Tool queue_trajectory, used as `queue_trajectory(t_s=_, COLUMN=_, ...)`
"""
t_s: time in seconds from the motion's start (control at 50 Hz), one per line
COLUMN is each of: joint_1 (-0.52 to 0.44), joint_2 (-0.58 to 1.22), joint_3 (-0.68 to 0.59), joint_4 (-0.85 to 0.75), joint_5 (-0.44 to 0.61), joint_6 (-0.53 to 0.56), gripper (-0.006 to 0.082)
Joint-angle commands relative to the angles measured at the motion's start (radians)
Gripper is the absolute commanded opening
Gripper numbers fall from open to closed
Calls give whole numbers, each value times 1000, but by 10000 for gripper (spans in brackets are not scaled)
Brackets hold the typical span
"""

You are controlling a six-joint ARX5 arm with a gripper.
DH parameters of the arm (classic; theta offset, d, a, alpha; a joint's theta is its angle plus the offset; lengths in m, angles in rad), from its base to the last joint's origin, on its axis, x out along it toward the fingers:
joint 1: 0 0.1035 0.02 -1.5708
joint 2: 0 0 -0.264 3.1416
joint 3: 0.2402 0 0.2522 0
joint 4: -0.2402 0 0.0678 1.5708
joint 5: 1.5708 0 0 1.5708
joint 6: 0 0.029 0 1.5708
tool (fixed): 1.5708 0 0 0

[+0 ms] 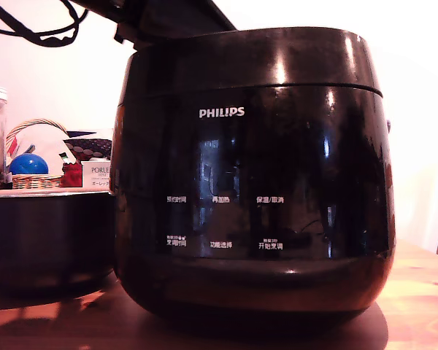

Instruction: Open the rice cooker by pressing the large metal button on the top of its lid with medium force

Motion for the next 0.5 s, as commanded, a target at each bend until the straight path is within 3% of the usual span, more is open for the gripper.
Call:
queue_trajectory(t_s=0.0, joint_1=14, joint_2=-24, joint_3=-29, joint_4=31, joint_5=-21, joint_6=-20, gripper=-24)
queue_trajectory(t_s=0.3, joint_1=45, joint_2=-82, joint_3=-29, joint_4=177, joint_5=-212, joint_6=-53, gripper=-24)
queue_trajectory(t_s=0.48, joint_1=94, joint_2=-113, joint_3=-29, joint_4=186, joint_5=-297, joint_6=-53, gripper=-24)
